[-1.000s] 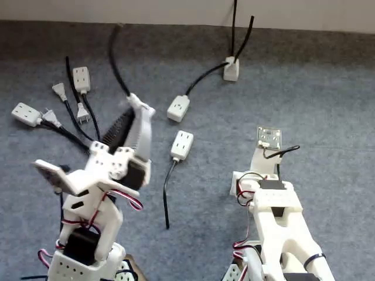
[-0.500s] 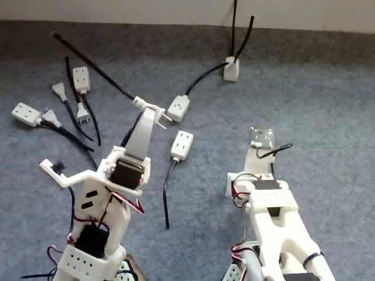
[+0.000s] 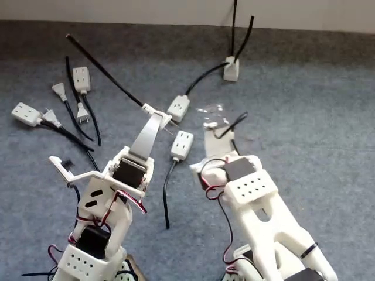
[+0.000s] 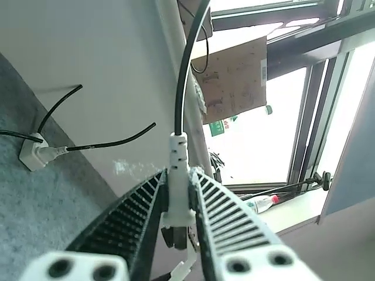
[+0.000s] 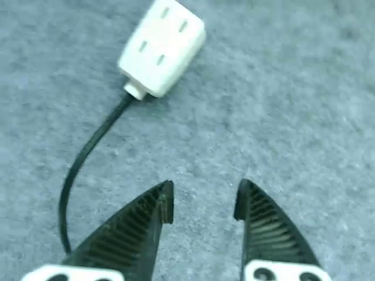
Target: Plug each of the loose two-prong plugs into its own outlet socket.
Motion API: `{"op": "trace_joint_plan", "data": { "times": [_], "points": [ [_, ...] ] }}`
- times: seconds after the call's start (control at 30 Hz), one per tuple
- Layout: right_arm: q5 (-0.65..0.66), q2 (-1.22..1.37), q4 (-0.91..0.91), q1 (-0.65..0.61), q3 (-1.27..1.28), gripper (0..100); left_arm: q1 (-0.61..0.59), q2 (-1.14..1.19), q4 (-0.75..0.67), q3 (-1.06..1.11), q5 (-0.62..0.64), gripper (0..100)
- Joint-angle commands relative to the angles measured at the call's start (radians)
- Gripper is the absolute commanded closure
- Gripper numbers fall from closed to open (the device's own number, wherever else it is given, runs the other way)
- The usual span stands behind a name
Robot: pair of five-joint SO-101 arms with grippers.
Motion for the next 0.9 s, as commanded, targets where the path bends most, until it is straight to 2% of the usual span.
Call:
{"op": "trace_joint_plan", "data": {
  "times": [0.0,0.87],
  "points": [
    [0.089,-0.018,0.015,-0.099,-0.110,89.3,0.012,-0.008,0.005,0.018,0.005,99],
    [0.114,-0.004,0.087,-0.134,-0.518,89.6,0.039,-0.008,0.071,0.019,0.002,99]
  ]
}}
